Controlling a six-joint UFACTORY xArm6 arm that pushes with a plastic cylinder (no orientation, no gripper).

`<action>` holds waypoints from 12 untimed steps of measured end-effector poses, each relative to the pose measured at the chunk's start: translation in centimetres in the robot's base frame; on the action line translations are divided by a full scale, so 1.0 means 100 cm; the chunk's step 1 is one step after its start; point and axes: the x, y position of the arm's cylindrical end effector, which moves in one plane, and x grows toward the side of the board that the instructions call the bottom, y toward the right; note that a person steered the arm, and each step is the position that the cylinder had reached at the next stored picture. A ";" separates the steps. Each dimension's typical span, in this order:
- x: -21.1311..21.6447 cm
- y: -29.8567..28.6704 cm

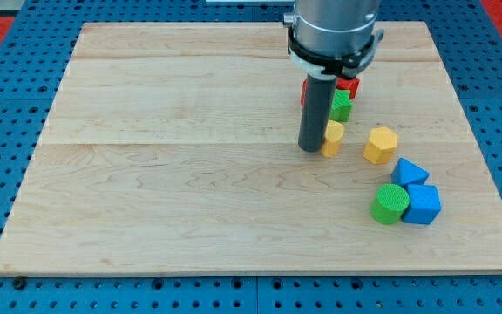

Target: Push green star along with red circle slightly left

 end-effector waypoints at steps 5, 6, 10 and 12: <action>-0.131 -0.068; -0.162 -0.032; -0.101 0.151; -0.067 0.109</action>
